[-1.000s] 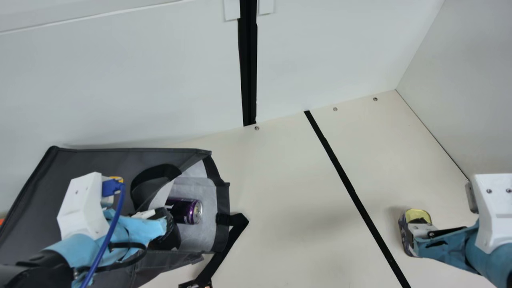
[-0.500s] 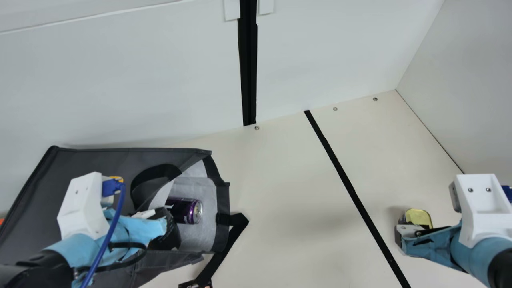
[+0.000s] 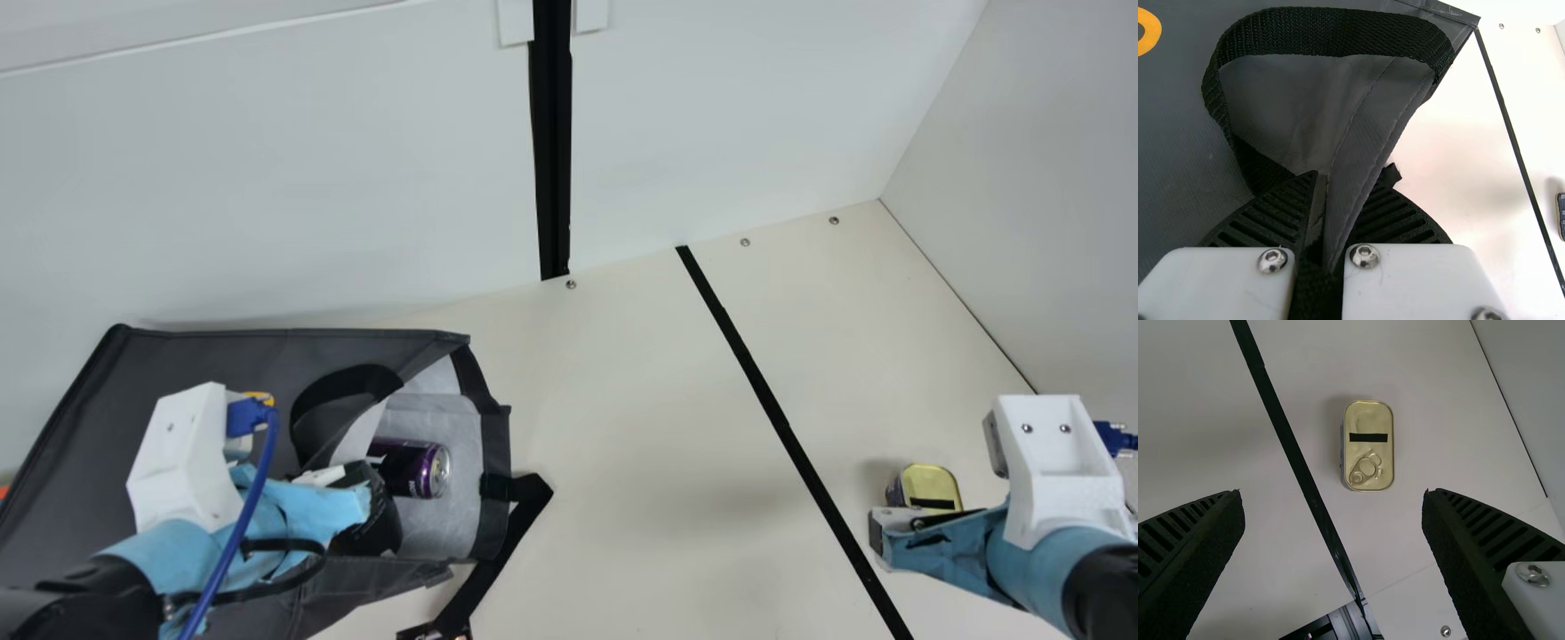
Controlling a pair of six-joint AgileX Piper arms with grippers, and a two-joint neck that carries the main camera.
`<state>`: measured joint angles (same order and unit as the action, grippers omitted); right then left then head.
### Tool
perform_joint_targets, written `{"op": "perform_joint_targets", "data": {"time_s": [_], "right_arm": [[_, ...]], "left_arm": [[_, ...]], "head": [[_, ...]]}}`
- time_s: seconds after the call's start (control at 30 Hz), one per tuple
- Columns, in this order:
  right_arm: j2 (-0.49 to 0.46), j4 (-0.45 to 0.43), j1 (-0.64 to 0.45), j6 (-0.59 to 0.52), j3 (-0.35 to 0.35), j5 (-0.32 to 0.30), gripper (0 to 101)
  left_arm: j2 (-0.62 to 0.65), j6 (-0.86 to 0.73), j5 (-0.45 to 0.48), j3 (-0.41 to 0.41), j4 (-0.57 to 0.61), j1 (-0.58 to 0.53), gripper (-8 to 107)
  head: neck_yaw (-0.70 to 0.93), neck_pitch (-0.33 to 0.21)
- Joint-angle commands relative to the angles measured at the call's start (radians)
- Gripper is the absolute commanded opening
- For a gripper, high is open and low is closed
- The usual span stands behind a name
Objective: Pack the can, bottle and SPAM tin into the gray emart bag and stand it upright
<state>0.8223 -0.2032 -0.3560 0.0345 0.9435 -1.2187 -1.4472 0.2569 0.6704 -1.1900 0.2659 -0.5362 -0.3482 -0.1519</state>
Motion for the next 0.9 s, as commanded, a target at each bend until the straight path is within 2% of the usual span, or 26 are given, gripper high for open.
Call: {"op": "perform_joint_targets", "data": {"time_s": [0.0,0.4,0.87], "right_arm": [[0.000,0.006,-0.003,-0.002,-0.004,-0.001,95],[0.021,0.038,-0.021,-0.023,-0.023,-0.001,95],[0.052,0.090,-0.088,-0.098,-0.032,-0.001,95]], "left_arm": [[0.000,0.000,0.000,0.000,0.000,0.000,-8],[0.000,0.000,0.000,0.000,0.000,0.000,-8],[0.000,0.000,0.000,0.000,0.000,0.000,-8]], "head": [[-0.001,-0.023],[-0.001,-0.023],[-0.001,-0.023]]}}
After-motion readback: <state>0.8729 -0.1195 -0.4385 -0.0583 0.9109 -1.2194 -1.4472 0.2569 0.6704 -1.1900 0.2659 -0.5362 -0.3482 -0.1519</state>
